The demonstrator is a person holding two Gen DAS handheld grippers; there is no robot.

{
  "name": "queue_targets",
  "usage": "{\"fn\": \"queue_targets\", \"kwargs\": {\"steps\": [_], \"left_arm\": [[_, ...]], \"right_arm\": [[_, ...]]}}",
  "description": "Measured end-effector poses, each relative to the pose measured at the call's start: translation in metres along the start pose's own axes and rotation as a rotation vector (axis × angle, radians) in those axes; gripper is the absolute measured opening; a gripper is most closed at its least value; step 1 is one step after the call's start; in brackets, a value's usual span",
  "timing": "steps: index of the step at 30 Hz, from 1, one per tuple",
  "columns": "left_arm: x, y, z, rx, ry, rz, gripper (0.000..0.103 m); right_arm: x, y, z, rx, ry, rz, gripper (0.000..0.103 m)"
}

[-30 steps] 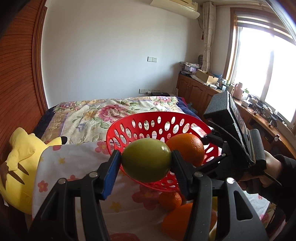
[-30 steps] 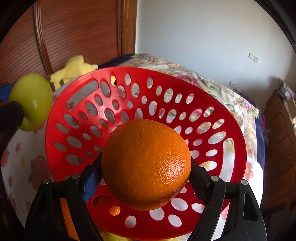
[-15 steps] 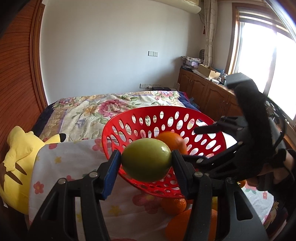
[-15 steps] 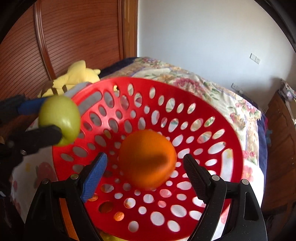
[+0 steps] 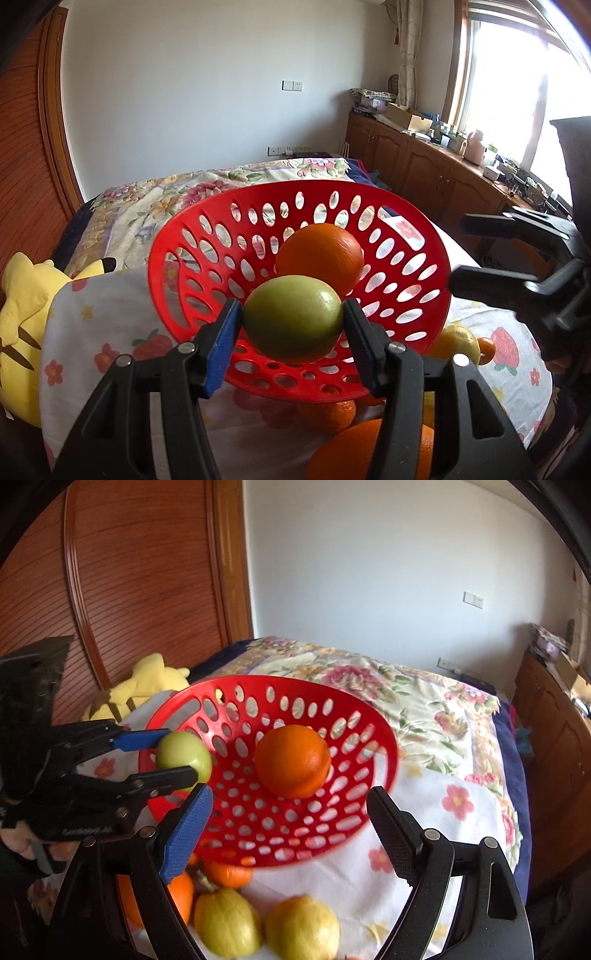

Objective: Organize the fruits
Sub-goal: 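Withdraw both tools and lower the right tool onto a small tangerine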

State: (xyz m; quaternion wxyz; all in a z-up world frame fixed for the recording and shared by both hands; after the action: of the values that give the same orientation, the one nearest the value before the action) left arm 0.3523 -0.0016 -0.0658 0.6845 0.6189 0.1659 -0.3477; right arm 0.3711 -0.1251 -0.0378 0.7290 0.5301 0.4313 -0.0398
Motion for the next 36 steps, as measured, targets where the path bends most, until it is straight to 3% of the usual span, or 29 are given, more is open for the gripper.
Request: {"fn": "queue_targets", "kwargs": {"steps": [4, 13, 23, 36], "left_arm": [[0.005, -0.002, 0.004, 0.001, 0.018, -0.019, 0.056], [-0.019, -0.008, 0.011, 0.010, 0.029, 0.030, 0.065], [-0.067, -0.047, 0.009, -0.019, 0.024, 0.113, 0.074], [-0.080, -0.100, 0.011, -0.045, 0.026, 0.105, 0.074]], "right_arm": [[-0.007, -0.014, 0.004, 0.035, -0.001, 0.003, 0.088], [-0.028, -0.039, 0.006, 0.080, -0.018, 0.028, 0.088], [-0.054, -0.087, -0.005, 0.137, -0.047, 0.047, 0.088], [-0.060, -0.152, -0.023, 0.186, -0.030, 0.006, 0.087]]}}
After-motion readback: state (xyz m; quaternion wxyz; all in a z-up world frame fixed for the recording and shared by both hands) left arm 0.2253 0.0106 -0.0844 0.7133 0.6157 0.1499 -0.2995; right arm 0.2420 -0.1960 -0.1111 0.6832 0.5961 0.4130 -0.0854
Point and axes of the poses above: each gripper's, at about its wrist camera, not at the fingertips, and x roughly the way its jaws point, z to its right, y to its top, the point moved 2 cm from there along x, roughly the way its jaws point, and after that the axes turned 6 degrees about -x, right-handed, at the moved point
